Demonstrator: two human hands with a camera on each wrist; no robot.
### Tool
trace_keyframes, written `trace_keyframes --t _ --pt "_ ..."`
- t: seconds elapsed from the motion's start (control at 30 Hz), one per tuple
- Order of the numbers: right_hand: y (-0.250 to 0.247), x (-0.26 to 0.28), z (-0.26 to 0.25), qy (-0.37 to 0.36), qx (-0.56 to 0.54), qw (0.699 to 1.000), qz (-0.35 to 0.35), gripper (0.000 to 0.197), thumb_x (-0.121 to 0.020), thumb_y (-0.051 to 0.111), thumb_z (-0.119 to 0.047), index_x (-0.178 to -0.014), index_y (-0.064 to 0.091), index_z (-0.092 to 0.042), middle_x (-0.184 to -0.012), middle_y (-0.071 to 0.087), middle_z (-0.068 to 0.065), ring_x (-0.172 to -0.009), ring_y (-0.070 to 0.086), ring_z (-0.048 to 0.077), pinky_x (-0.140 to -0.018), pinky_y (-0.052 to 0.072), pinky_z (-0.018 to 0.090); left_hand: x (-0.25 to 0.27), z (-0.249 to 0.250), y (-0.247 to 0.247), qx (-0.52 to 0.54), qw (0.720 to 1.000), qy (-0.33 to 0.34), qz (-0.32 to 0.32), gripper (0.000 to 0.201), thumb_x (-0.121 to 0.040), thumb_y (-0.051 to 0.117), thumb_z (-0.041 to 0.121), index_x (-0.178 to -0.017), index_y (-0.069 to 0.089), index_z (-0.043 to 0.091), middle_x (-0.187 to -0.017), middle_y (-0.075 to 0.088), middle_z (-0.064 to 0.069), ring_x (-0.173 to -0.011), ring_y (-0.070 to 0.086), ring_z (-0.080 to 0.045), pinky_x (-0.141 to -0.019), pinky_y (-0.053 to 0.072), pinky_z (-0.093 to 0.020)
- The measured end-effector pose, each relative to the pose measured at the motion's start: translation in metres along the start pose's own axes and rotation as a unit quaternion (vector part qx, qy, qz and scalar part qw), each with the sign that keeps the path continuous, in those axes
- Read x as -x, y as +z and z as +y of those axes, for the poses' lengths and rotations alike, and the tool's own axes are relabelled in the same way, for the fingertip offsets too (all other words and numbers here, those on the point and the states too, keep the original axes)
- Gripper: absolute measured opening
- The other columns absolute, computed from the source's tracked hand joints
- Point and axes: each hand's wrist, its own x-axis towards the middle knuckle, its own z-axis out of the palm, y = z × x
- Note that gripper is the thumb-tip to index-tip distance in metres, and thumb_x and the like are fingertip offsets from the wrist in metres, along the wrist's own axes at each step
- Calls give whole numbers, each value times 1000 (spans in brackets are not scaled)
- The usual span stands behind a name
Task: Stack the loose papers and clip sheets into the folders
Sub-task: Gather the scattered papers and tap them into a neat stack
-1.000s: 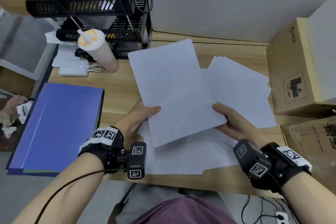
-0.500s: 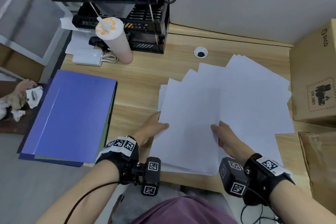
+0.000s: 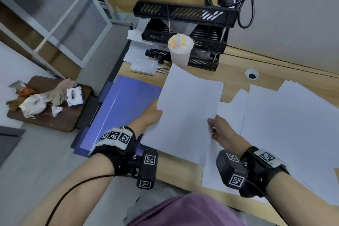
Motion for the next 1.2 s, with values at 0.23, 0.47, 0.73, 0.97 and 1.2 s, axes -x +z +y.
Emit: trace_keyframes --t 0.23,0.47,0.73,0.97,1.2 --pt "8 -8 12 31 -30 999 3 18 -93 50 -8 -110 51 -15 -81 57 6 -64 52 19 -69 46 31 -14 -21 -22 -89 985 -69 132 64 -86 55 13 -145 30 18 -143 27 -10 -133 30 -30 -108 34 -44" --pt "-66 19 41 36 -62 995 72 26 -101 39 -7 -119 58 -10 -112 69 12 -102 66 35 -87 55 40 -28 -7 53 -50 998 17 -33 47 -92 47 6 -137 45 19 -139 40 -6 -124 44 -20 -95 38 -28" --pt "-144 47 70 -2 -10 984 180 27 -97 50 -10 -115 62 -26 -129 58 4 -118 55 21 -97 46 34 -39 25 125 -16 987 -17 -158 50 -93 46 7 -141 41 18 -139 49 -6 -124 49 -21 -89 38 -23" --pt "-180 41 91 16 27 981 191 39 -97 47 -5 -132 56 -19 -139 49 3 -120 47 17 -91 38 29 -38 37 168 25 990 -83 -114 68 -92 59 15 -150 23 15 -137 47 -3 -116 48 -17 -93 38 -26" --pt "-218 33 73 54 -4 997 51 28 -100 47 -15 -122 63 -20 -131 58 -3 -121 53 16 -97 51 43 -43 53 212 3 991 -132 -11 72 -79 75 24 -139 37 12 -123 52 2 -107 56 -20 -82 44 -28"
